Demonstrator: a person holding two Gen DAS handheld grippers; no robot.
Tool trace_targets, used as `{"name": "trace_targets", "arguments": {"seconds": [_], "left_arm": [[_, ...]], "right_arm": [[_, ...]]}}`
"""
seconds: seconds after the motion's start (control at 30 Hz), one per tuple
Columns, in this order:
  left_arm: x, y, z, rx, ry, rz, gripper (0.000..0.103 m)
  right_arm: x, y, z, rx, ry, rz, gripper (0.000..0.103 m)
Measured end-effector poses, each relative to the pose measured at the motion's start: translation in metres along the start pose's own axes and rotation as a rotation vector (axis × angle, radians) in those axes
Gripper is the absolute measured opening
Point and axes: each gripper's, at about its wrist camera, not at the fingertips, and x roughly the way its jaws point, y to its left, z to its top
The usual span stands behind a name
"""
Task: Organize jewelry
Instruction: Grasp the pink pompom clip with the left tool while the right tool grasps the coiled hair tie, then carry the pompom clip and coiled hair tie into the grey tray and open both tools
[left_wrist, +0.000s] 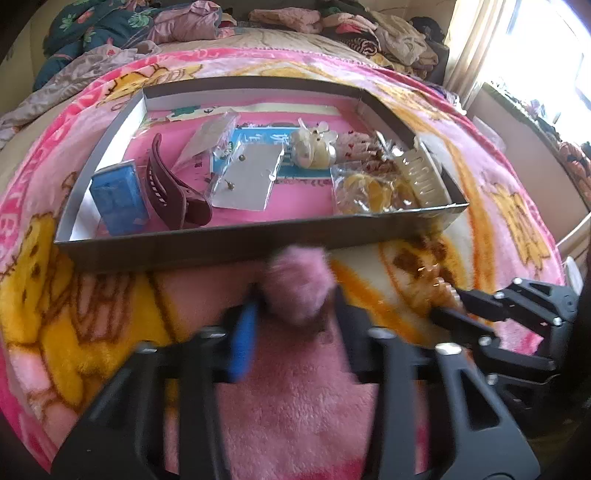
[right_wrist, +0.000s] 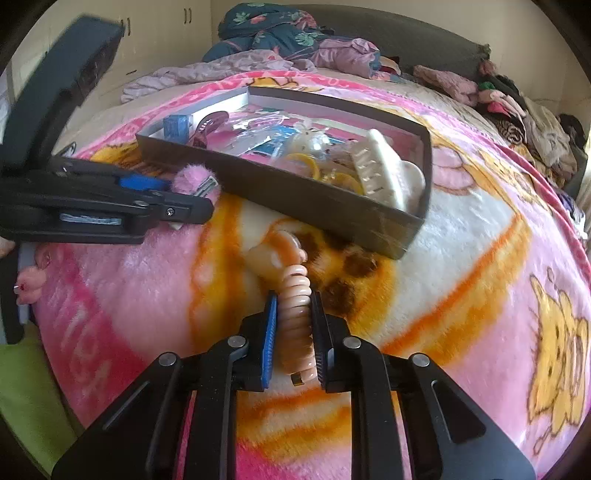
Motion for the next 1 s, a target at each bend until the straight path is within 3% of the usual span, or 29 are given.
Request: {"name": "trace_targets", "arguments": {"seconds": [0.4,1.0], "left_arm": [[-0.043,-0.002,0.007,0.025,-0.084,-0.037,0.023],[-0.066,0.04,0.037,-0.042,-0.156,-0.031,0.023]], "right_arm": [[-0.032,-0.002,0.008,0.054,-0.068,0.032,0.017],[-0.029,0.009,0.08,0.038,-0.159,0.017,0.017]]}}
